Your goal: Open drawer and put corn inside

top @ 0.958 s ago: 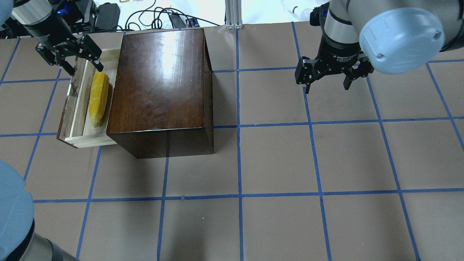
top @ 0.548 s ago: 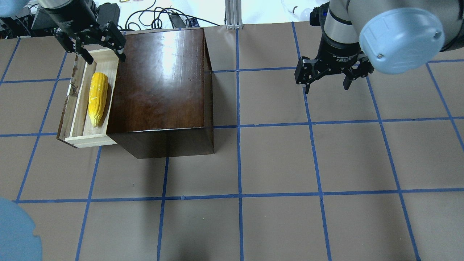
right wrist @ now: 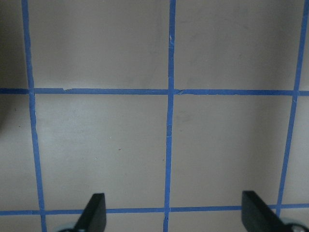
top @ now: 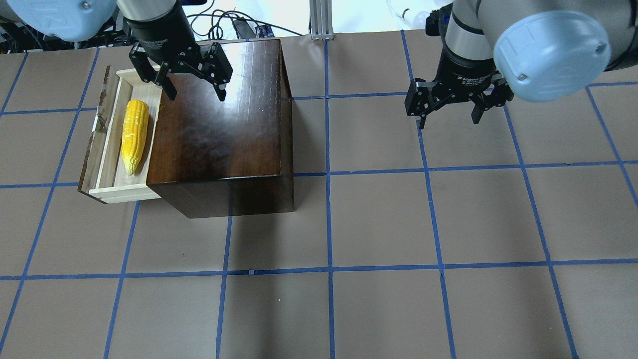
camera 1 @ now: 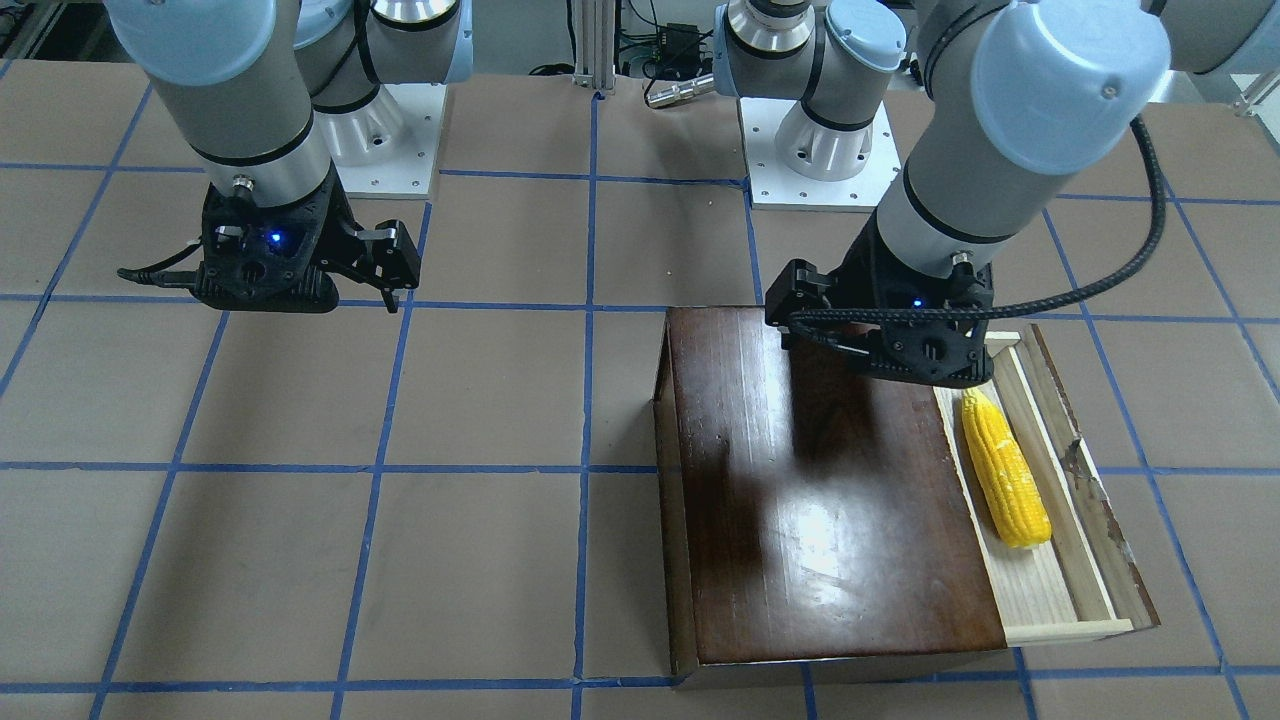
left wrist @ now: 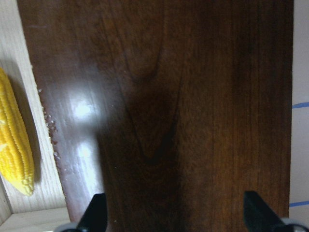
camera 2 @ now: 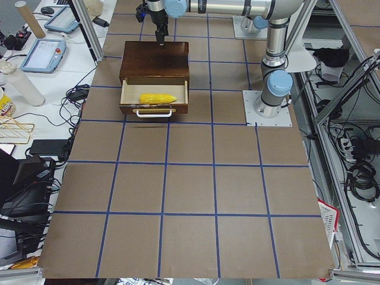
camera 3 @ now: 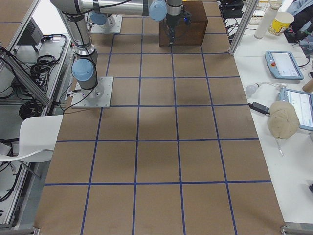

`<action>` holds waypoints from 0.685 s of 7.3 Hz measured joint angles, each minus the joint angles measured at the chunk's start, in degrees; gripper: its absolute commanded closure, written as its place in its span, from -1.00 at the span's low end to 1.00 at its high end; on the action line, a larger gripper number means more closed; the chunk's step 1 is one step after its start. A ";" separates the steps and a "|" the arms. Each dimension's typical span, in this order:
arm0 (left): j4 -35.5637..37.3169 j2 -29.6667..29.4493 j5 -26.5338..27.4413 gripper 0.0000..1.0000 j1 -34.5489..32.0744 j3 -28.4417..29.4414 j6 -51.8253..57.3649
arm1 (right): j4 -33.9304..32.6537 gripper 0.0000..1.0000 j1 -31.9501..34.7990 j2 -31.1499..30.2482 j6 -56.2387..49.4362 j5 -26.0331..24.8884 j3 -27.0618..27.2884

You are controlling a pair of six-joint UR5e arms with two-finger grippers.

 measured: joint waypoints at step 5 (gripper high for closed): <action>0.85 3.35 0.48 -1.00 -0.31 -4.55 -0.64 | -0.03 -1.00 0.00 -0.02 0.00 -0.17 0.00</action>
